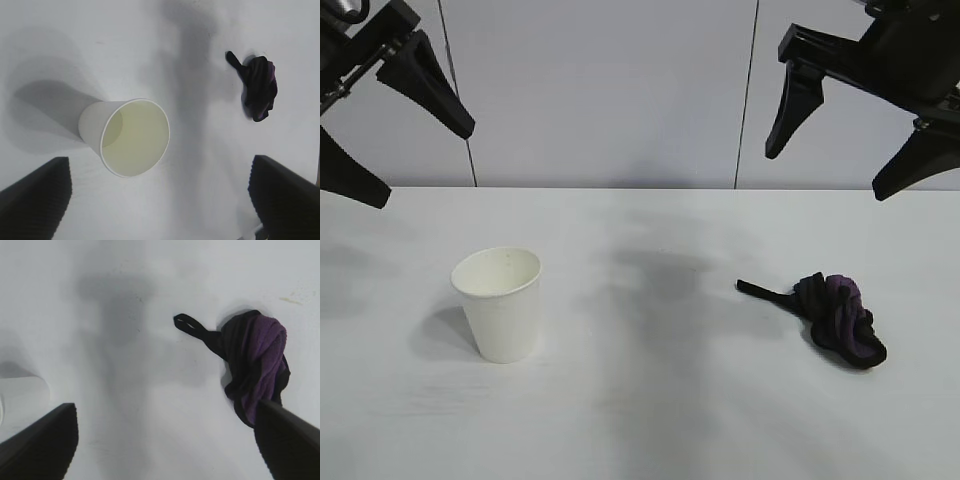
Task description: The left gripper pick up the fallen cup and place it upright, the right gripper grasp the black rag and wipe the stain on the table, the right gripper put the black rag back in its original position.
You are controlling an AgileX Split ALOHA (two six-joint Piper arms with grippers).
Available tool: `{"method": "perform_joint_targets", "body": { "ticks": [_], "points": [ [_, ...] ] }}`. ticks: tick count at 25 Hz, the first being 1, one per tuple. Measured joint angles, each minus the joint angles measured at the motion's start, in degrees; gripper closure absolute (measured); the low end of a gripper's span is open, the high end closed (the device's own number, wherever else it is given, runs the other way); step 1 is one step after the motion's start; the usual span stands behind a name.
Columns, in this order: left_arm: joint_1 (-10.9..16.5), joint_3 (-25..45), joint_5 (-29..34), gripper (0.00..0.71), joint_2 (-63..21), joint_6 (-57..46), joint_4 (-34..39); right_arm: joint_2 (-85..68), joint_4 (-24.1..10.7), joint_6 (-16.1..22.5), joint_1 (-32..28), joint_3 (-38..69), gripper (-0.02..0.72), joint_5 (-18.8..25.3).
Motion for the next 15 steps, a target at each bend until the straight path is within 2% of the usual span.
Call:
{"method": "perform_joint_targets", "body": {
  "ticks": [15],
  "points": [
    [0.0,0.0,0.0,0.017,0.0,0.0,0.0,0.0,0.0,0.3,0.0,0.0,0.041,-0.3]
  ]
}}
